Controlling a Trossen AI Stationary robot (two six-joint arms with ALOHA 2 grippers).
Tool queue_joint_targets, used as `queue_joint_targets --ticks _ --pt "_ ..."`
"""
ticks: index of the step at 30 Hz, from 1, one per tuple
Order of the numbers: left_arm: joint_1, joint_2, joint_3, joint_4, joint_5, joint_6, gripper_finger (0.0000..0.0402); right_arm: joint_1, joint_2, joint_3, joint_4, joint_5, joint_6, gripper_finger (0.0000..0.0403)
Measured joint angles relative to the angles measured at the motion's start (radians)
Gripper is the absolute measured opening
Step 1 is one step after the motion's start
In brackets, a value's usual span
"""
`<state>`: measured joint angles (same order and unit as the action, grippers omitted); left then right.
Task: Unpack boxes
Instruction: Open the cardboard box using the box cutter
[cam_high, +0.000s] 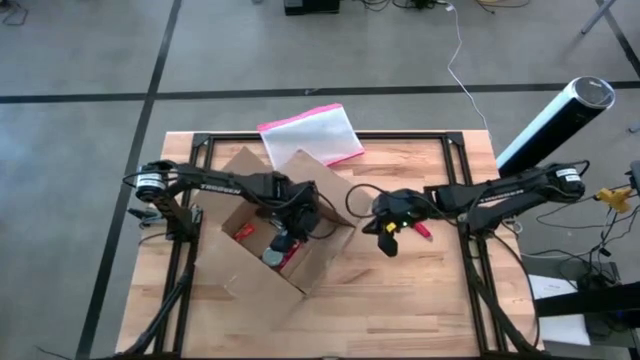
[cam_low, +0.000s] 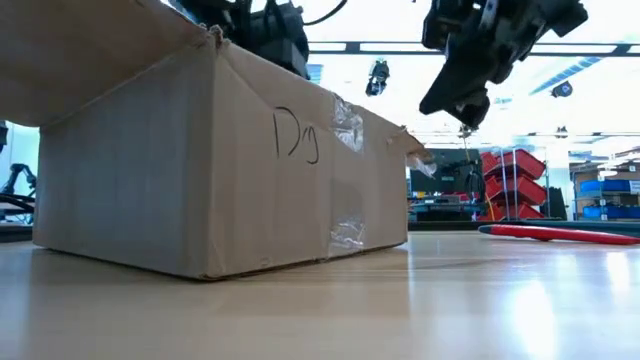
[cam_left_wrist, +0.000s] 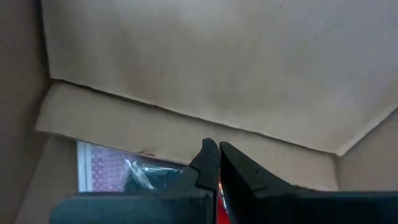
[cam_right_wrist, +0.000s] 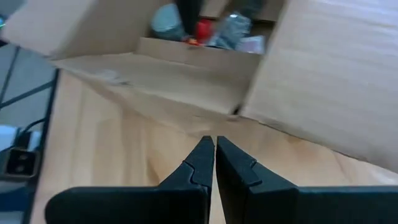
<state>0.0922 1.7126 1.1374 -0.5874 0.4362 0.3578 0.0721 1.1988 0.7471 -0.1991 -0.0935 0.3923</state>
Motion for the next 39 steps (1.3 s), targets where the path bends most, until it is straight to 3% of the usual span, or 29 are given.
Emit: queue_joint_targets --ticks 8,15,30,39 --pt "-0.007 0.000 -0.073 0.132 0.000 0.000 0.0000 0.031 0.038 0.000 0.063 -0.011 -0.011 0.0000" --pt "-0.009 0.053 -0.087 0.142 0.001 -0.021 0.0013 0.030 0.096 0.000 0.084 -0.015 -0.011 0.0000" --pt "-0.012 0.112 -0.085 0.240 0.026 -0.054 0.0118 0.026 0.199 0.000 0.203 -0.048 0.001 0.0000" --pt "-0.015 0.116 -0.087 0.310 0.035 -0.054 0.0154 0.026 0.235 0.000 0.206 -0.048 0.008 0.0000"
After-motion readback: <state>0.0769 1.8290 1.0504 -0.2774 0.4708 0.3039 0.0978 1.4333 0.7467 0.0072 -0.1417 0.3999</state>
